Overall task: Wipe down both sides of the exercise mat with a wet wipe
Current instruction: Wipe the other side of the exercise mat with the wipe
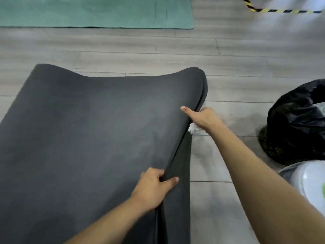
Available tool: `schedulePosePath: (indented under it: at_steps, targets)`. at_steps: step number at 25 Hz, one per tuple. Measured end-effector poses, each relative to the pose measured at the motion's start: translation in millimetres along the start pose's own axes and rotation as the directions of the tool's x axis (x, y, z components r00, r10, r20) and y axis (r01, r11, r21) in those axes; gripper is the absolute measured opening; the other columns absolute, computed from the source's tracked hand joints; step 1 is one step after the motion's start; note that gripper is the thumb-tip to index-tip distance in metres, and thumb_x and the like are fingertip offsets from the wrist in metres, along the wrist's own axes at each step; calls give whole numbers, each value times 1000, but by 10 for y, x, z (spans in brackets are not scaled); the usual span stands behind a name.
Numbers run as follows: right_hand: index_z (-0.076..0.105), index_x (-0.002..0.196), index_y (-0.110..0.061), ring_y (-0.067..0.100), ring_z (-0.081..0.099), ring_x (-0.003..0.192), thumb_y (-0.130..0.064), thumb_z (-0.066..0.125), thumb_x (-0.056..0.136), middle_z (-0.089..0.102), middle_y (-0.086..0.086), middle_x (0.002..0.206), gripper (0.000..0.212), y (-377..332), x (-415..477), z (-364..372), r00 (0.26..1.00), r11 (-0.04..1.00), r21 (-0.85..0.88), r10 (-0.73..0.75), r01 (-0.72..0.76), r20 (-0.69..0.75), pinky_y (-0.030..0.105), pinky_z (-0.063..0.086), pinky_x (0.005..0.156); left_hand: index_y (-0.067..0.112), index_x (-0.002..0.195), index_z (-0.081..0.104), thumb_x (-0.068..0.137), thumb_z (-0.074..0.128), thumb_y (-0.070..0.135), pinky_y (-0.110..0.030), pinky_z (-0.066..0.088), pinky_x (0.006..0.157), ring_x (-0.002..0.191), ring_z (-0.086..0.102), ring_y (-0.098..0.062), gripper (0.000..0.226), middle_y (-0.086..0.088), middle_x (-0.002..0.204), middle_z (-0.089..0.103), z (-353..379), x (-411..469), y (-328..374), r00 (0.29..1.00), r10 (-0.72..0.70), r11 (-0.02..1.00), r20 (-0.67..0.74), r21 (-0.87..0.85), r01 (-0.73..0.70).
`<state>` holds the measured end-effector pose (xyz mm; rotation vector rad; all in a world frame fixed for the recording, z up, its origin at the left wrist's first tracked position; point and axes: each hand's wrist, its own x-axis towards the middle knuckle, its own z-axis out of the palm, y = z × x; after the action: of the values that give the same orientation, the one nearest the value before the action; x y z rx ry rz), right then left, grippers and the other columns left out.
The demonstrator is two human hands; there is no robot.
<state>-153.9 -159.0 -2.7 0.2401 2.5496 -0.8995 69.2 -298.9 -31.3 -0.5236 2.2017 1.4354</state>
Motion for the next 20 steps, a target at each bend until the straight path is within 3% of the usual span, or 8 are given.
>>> schedulePosePath:
  at_steps: [3, 7, 9, 11, 12, 16, 20]
  targets:
    - [61, 101, -9, 30, 65, 90, -47, 60, 74, 70, 9, 96, 47, -438, -43, 213, 994, 988, -146, 38, -52, -98, 37, 56, 79, 21, 87, 77, 92, 71, 48, -23, 56, 65, 67, 68, 0, 29, 10, 74, 75, -389, -231, -1, 1000, -29, 999, -9, -36, 28]
    - [60, 97, -4, 30, 64, 82, -36, 55, 81, 66, 8, 85, 36, -693, -450, 217, 988, 979, -180, 75, -99, -134, 36, 56, 72, 23, 85, 63, 91, 60, 64, -33, 55, 76, 80, 64, -10, 41, 8, 84, 67, -679, -642, 33, 998, -34, 993, -53, 115, 40]
    - [60, 92, -3, 32, 64, 79, -35, 53, 82, 66, 10, 82, 35, -785, -760, 88, 987, 977, -196, 60, -89, -146, 40, 58, 73, 37, 104, 62, 98, 57, 53, -24, 49, 86, 95, 59, -2, 18, 20, 104, 64, -777, -1052, 232, 996, -18, 993, -86, 115, 28]
    - [59, 83, -5, 33, 63, 74, -38, 50, 80, 65, 11, 77, 34, -861, -1116, -131, 989, 990, -131, 35, -54, -142, 41, 58, 69, 50, 139, 49, 102, 56, 44, -21, 42, 104, 121, 52, 1, 38, 26, 130, 57, -887, -1506, 569, 997, 0, 996, -82, 91, 7]
    - [58, 78, -7, 32, 62, 71, -38, 49, 79, 64, 11, 73, 32, -952, -1316, -281, 992, 997, -71, 25, -34, -126, 39, 57, 66, 50, 144, 44, 103, 55, 41, -23, 42, 107, 126, 52, -1, 44, 24, 136, 57, -944, -1731, 736, 995, -10, 995, -96, 96, 19]
    - [46, 67, -14, 24, 51, 58, -31, 51, 85, 53, 3, 60, 25, -1422, -1934, -1023, 992, 995, 78, -44, 53, -122, 28, 38, 51, 41, 142, 47, 103, 54, 38, -34, 48, 104, 121, 60, -12, 40, 13, 131, 65, -1127, -2431, 1545, 989, -42, 987, -141, 146, 62]
    - [43, 68, -12, 17, 43, 51, -28, 50, 84, 47, -3, 54, 24, -1972, -2407, -1992, 974, 973, 190, -88, 129, -208, 29, 40, 52, 41, 140, 45, 103, 52, 40, -34, 50, 96, 113, 62, -12, 38, 12, 123, 65, -1246, -3076, 2592, 984, 2, 991, -180, 130, 22]
